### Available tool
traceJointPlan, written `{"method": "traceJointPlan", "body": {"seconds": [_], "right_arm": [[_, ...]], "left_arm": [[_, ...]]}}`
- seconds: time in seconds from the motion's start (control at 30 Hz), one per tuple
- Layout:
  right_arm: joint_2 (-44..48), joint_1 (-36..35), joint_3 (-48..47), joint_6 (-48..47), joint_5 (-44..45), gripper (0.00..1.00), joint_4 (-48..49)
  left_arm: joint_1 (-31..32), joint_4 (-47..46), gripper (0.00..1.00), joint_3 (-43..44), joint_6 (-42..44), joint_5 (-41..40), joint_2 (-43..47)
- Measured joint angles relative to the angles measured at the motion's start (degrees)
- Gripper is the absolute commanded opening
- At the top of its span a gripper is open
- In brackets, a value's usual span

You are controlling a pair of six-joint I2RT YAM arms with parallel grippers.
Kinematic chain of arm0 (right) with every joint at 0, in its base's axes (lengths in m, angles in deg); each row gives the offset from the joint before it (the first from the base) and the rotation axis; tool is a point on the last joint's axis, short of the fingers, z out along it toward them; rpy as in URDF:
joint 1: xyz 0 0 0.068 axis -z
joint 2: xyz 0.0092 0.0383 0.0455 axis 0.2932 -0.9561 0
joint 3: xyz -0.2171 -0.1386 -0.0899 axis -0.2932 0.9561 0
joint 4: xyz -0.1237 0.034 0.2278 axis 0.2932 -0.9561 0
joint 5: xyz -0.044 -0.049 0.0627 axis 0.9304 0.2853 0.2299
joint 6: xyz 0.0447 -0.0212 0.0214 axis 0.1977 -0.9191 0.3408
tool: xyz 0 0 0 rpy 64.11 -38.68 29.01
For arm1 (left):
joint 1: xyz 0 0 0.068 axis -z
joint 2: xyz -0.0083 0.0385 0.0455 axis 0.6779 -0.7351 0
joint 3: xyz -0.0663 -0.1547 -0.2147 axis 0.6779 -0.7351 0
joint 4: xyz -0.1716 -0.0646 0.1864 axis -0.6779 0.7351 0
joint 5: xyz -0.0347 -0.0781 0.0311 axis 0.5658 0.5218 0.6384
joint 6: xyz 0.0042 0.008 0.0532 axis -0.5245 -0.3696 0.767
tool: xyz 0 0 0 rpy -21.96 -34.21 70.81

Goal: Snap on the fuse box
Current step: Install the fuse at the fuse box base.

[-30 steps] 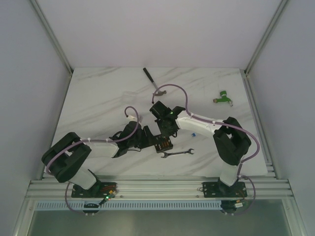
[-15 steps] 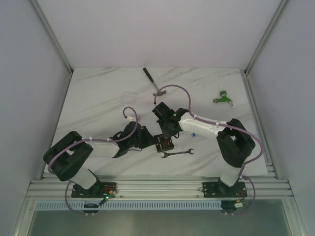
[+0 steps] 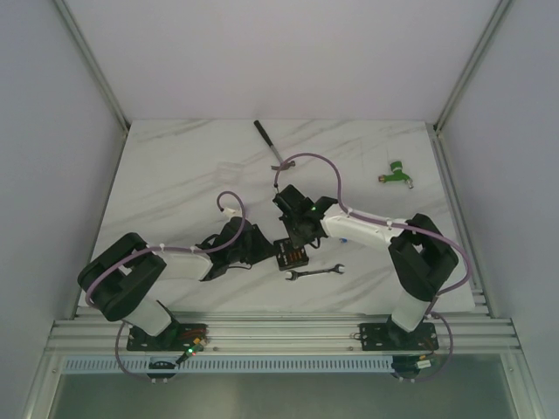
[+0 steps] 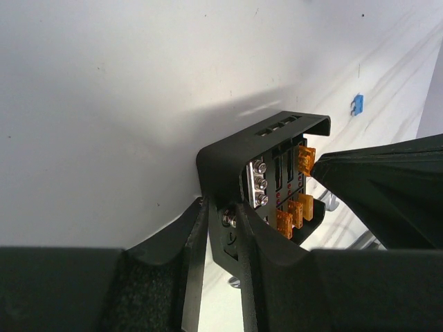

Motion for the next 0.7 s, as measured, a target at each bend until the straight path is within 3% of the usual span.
{"method": "traceJointPlan", "body": {"seconds": [0.7], "right_arm": [[-6.4,-1.3,-7.8,-2.0,2.6,0.0,-7.5]], "left_arm": [[0.2,1.5,0.33,-1.5,-0.3,-1.9,1.7]]}}
